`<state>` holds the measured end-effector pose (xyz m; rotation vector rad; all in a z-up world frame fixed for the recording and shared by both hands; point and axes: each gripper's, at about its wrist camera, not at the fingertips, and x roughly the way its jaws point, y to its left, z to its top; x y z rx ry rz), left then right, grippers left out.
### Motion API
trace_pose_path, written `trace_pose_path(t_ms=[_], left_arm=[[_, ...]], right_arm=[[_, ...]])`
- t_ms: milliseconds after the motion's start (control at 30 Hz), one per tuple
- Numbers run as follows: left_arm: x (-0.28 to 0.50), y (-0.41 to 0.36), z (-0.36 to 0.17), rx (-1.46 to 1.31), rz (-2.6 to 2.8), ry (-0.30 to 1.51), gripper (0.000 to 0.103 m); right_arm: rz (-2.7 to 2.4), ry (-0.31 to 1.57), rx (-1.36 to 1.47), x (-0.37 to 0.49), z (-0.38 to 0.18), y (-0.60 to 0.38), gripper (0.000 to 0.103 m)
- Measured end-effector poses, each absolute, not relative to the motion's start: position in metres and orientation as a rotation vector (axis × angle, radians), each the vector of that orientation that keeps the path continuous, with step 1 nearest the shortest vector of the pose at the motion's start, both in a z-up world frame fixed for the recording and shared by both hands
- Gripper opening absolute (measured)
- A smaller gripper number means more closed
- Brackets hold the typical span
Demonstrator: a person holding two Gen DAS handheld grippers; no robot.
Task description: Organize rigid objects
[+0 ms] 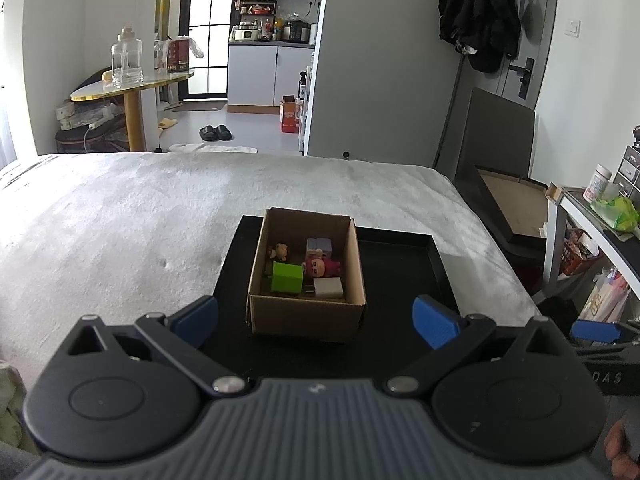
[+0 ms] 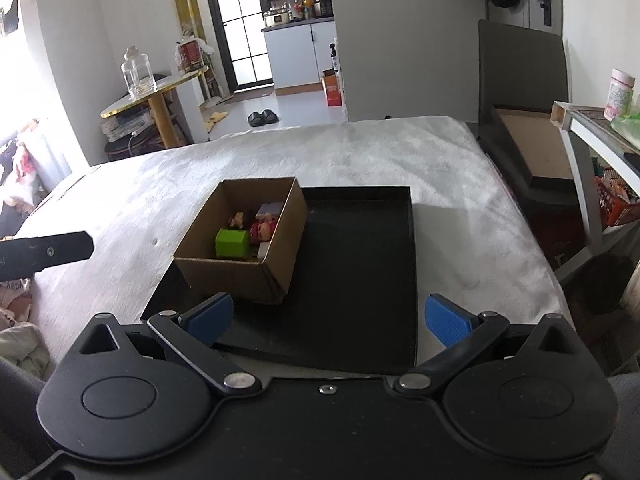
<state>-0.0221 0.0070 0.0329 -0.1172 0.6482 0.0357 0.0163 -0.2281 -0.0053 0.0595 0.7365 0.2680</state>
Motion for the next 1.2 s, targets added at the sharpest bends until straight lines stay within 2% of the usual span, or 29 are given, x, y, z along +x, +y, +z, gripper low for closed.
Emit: trace_pose_path(t_ms=[1200], left_arm=[[-0.024,0.003,0.017,-0.099,0.029,0.698,0.103]], right_arm=[[0.289,0.734,0.045,0.014,-0.007,-0.224,0.103]])
